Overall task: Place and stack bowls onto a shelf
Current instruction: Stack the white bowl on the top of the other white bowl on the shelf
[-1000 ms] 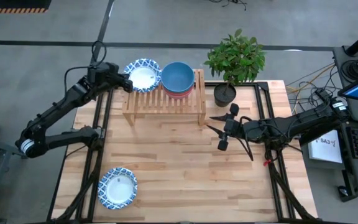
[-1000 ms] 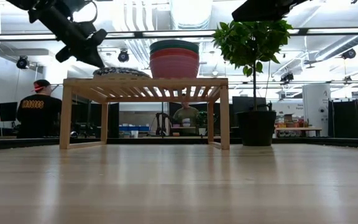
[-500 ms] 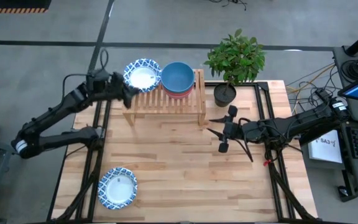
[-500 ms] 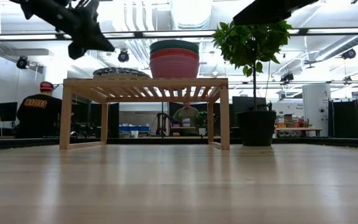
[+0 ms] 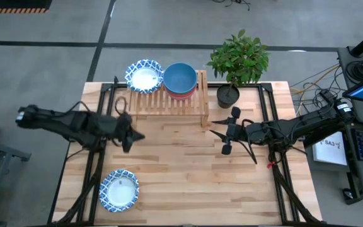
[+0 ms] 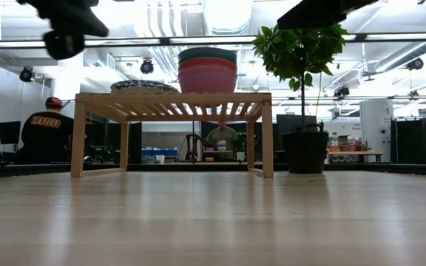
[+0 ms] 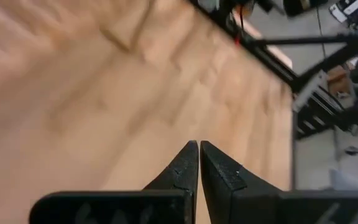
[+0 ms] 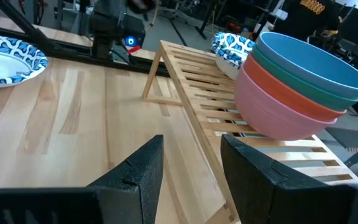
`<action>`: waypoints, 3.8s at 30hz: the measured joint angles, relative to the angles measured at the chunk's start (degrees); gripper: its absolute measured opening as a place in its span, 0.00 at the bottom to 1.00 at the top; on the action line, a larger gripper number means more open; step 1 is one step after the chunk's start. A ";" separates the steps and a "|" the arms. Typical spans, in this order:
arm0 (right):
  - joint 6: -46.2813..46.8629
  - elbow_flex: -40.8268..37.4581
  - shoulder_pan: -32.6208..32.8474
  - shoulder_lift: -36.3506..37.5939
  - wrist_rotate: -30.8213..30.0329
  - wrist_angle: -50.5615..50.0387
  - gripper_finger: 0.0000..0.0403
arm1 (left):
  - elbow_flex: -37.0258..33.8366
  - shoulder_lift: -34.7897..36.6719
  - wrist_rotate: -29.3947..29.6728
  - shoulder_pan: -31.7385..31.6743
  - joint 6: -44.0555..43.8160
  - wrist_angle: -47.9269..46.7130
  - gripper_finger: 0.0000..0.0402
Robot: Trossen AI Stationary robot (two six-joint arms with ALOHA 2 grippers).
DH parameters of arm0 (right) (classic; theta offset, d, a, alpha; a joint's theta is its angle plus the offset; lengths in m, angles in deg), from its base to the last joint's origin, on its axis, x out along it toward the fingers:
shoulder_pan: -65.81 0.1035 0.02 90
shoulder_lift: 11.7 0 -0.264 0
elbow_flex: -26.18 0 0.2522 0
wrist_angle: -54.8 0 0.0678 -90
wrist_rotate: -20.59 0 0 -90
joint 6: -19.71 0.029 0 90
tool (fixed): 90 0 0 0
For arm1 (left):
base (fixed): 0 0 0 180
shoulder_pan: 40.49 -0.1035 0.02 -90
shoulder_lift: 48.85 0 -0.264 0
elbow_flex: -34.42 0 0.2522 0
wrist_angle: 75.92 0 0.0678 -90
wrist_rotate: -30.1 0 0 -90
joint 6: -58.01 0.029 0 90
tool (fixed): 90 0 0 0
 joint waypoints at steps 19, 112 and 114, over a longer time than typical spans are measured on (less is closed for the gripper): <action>0.51 0.00 0.00 0.00 -0.01 -0.91 0.37 | 0.02 -21.02 -11.78 15.64 -41.60 -2.59 0.00; 1.59 -0.02 0.00 0.02 -0.01 -3.92 0.37 | 50.36 -50.60 6.15 31.00 -7.72 -44.99 0.00; 1.54 -0.02 0.00 0.02 -0.02 -3.94 0.37 | 53.14 -50.58 9.38 30.79 -5.33 -47.09 0.00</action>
